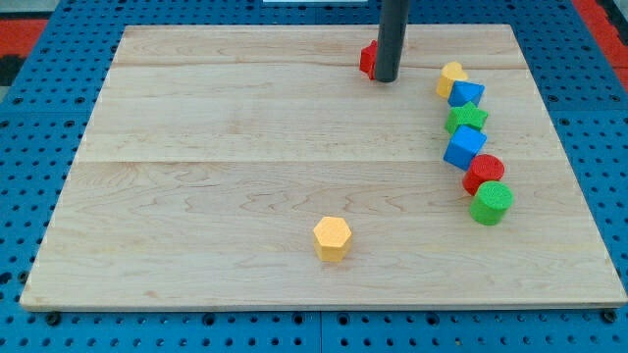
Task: Place the red star above the heart
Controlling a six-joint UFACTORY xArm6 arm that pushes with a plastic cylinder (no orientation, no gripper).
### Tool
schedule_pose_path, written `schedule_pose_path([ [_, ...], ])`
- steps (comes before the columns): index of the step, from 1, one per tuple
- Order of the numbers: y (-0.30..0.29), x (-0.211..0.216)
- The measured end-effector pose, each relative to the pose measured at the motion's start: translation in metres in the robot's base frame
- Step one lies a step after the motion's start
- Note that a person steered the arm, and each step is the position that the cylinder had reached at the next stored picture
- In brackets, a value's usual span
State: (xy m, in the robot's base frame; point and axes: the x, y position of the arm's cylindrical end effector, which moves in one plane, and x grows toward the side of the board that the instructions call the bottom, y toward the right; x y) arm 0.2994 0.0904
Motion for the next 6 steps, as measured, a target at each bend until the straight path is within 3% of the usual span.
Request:
schedule_pose_path([
  [1, -0.069, -0.006],
  [2, -0.065, -0.028],
  [3, 0.012, -0.028],
  [4, 0.019, -0.036],
  [5, 0.006, -0.073],
  [6, 0.014, -0.069],
])
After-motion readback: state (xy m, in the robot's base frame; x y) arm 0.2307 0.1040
